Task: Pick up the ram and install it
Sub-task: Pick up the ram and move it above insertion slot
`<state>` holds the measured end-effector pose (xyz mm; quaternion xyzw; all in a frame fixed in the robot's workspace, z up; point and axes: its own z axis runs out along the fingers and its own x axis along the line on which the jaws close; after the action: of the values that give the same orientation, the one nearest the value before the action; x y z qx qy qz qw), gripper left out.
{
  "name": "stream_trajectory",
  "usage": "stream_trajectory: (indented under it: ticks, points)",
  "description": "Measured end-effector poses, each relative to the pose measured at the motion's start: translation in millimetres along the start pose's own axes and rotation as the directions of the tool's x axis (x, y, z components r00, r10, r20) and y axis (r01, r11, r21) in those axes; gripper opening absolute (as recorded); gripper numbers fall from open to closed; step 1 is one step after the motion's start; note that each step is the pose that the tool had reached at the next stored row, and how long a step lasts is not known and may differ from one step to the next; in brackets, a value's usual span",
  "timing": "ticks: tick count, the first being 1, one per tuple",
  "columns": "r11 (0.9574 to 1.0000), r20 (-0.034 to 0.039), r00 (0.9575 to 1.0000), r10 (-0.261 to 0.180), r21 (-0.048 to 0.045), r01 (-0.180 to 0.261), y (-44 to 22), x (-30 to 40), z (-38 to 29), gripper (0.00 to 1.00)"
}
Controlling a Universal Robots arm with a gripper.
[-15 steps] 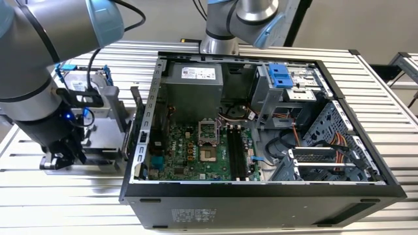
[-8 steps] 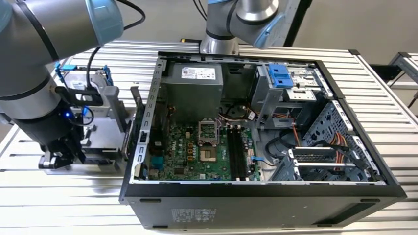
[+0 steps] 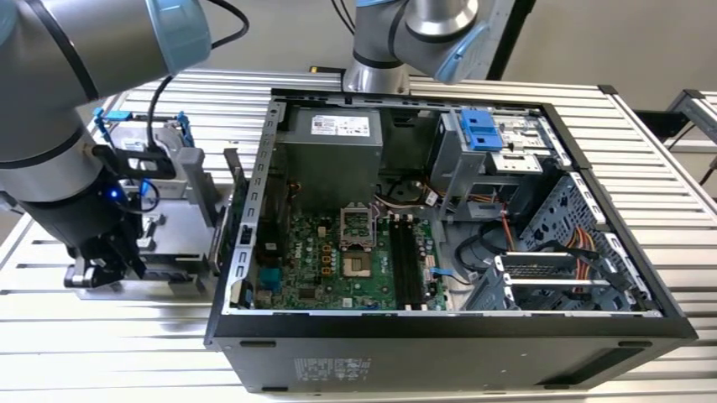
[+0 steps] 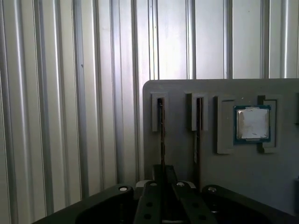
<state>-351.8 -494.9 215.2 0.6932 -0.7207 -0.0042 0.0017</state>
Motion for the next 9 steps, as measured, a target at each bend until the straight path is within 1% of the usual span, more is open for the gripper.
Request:
stream_trajectory:
  ticks: [9]
  points:
    - [1.0000,0.0000,1.0000,0.000,0.0000,0.000,0.0,0.0,-4.0,0.00]
